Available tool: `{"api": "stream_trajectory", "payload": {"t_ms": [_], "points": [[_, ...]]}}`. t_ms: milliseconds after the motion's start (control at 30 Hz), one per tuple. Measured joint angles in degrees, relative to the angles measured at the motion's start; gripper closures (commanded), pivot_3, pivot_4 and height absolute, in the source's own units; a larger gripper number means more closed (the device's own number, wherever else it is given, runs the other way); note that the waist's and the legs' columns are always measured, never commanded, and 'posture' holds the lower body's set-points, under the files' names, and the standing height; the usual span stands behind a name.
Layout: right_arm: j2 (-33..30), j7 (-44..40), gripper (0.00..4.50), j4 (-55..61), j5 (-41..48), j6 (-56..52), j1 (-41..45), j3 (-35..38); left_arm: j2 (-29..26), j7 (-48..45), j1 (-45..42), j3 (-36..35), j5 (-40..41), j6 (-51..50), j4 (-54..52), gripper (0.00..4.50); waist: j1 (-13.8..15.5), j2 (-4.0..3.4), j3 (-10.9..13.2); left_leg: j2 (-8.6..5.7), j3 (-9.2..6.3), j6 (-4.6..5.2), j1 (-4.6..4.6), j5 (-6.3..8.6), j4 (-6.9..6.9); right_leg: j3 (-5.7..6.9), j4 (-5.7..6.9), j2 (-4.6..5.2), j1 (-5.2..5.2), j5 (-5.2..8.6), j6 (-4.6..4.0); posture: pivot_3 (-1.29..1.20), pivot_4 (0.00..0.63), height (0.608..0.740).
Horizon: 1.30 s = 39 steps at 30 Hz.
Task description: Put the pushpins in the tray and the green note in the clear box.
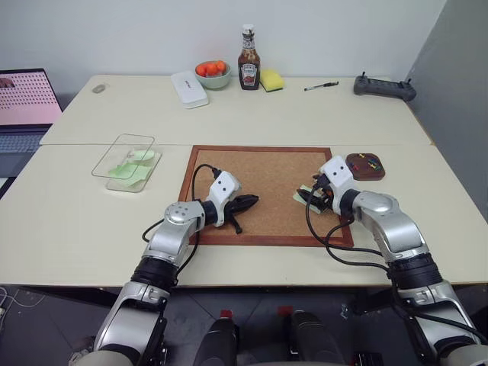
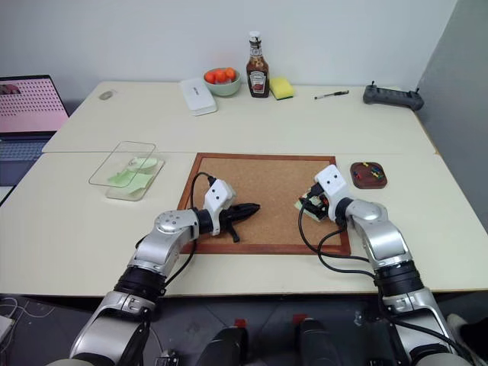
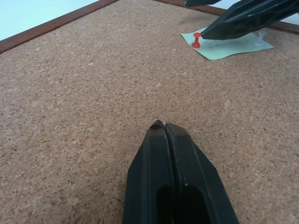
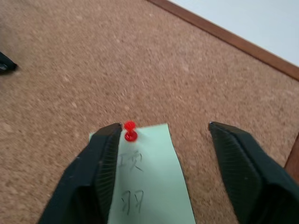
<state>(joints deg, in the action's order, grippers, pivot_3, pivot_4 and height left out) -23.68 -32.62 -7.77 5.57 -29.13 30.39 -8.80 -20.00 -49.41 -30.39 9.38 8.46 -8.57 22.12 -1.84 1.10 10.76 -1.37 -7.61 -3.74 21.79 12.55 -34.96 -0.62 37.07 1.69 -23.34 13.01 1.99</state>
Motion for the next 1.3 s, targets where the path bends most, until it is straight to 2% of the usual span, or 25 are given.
{"api": "stream_trajectory", "payload": {"t_ms": [33, 367, 1300], "points": [[0.11, -0.02, 2.47, -0.56, -0.36, 0.09, 0.13, -0.47, 0.00, 0.00, 0.09, -0.01, 0.00, -0.05, -0.10, 4.50, -0.01, 0.00, 0.00, 0.00, 0.00, 0.00, -0.01, 0.00, 0.00, 0.00, 0.02, 0.00, 0.00, 0.00, 0.00, 0.00, 0.150, 0.740], [1.82, -0.73, 4.45, -2.19, -1.06, 1.31, 1.12, -1.90, 0.02, -0.04, 0.66, -0.07, -0.05, -0.99, -1.28, 4.50, -0.02, -0.01, -0.01, 0.00, 0.01, 0.00, -0.03, 0.00, -0.01, -0.02, 0.02, -0.01, 0.00, -0.02, 0.02, 0.00, 0.150, 0.740], [2.24, -1.09, 4.45, 3.67, 0.91, -0.59, 1.13, -0.29, -0.40, -1.24, 1.78, 0.42, -0.93, -1.35, -3.30, 4.50, -0.04, -0.01, -0.01, 0.00, 0.01, 0.00, -0.02, 0.00, -0.01, -0.03, 0.00, -0.01, 0.00, -0.02, 0.03, 0.00, 0.150, 0.740]]}}
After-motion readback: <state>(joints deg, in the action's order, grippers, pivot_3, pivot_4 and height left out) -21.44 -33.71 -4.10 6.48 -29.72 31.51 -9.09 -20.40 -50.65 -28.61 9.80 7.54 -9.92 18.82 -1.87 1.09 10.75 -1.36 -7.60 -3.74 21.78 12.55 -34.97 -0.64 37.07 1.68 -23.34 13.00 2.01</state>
